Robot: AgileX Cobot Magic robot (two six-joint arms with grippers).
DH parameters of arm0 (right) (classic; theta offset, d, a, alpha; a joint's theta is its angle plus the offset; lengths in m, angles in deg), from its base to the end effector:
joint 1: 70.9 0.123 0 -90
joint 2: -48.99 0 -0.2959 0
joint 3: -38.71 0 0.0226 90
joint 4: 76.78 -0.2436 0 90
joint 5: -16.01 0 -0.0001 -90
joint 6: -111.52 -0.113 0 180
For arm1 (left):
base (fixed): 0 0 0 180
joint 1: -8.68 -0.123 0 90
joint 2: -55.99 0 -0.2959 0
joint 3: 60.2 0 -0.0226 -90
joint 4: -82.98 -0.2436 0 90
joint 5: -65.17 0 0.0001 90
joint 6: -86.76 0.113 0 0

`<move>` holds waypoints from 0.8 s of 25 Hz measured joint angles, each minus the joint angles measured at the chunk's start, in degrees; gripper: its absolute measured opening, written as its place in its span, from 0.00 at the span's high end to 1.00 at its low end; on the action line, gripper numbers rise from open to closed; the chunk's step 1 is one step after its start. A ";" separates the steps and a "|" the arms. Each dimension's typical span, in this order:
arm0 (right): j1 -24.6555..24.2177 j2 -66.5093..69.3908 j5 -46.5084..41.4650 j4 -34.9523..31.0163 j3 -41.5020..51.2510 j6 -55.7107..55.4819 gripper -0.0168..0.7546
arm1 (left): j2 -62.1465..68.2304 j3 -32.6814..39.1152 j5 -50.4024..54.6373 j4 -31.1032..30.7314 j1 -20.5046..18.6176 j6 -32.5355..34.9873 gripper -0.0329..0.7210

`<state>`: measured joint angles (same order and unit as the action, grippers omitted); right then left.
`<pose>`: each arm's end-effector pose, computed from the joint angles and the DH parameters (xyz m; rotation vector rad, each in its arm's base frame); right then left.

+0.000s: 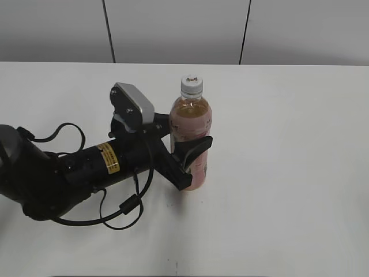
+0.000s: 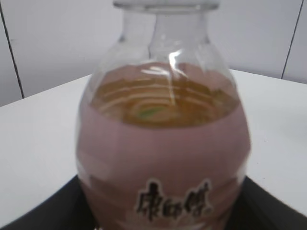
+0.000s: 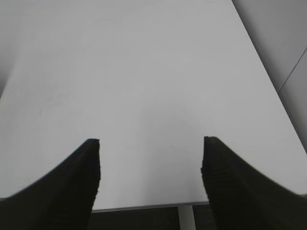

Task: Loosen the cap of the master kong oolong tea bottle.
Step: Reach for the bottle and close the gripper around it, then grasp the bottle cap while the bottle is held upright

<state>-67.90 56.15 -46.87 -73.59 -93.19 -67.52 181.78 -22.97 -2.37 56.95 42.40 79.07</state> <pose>-0.0065 -0.0059 0.2640 -0.0668 2.0599 -0.0448 0.2808 -0.2425 0.1227 0.8437 1.5357 -0.7521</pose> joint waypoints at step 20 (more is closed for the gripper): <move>0.00 0.07 0.23 0.00 -0.29 0.00 0.33 | 0.00 0.00 -0.04 -0.09 0.00 0.00 0.40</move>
<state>-67.90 56.22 -46.65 -73.59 -93.49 -67.52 181.78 -22.97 -2.42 56.86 42.40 79.07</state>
